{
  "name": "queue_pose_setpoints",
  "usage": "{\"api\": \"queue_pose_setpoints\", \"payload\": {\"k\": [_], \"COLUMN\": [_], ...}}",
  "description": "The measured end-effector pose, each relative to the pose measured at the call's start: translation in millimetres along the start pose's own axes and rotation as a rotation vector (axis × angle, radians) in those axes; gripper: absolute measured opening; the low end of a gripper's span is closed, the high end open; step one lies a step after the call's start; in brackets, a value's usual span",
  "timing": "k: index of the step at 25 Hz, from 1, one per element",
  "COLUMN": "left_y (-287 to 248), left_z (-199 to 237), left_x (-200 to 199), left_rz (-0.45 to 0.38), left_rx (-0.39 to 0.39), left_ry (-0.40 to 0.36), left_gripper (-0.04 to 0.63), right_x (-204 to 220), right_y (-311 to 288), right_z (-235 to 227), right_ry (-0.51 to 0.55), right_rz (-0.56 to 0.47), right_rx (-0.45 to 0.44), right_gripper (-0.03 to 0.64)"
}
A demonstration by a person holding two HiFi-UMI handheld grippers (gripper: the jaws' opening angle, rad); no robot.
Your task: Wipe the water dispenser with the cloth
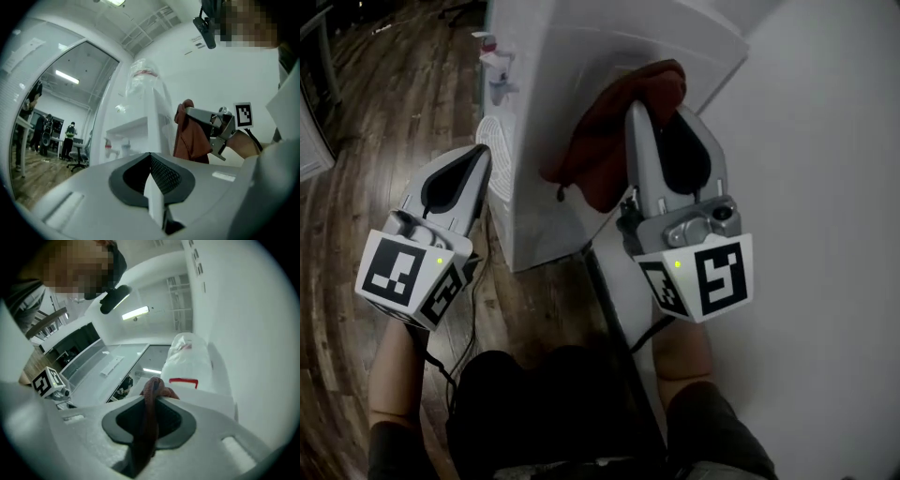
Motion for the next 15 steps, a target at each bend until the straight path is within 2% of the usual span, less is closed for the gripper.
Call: {"api": "queue_pose_setpoints", "payload": {"k": [4, 7, 11, 15], "left_y": [-16, -16, -1, 26], "left_z": [-6, -12, -16, -18], "left_x": [-34, -34, 4, 69], "left_rz": [-0.063, -0.074, -0.032, 0.029], "left_rx": [0.011, 0.006, -0.010, -0.050], "left_ry": [-0.056, -0.071, -0.047, 0.047], "left_gripper": [0.019, 0.019, 0.018, 0.018], "right_x": [-35, -33, 5, 63], "right_y": [-45, -61, -42, 0], "right_z": [-4, 3, 29, 66], "right_ry": [0.026, 0.016, 0.002, -0.052], "right_rz": [-0.092, -0.070, -0.010, 0.099], "right_rx": [-0.038, -0.072, -0.140, -0.203], "right_gripper": [0.044, 0.044, 0.044, 0.044]}}
Point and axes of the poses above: the fingertips, and each gripper's own axes: y backward along the fingers, z to its left, x out of its underside, the point moved 9 cm from there along y, backward along the fingers, and after that the axes turned 4 degrees about -z, right-handed, at the moved point
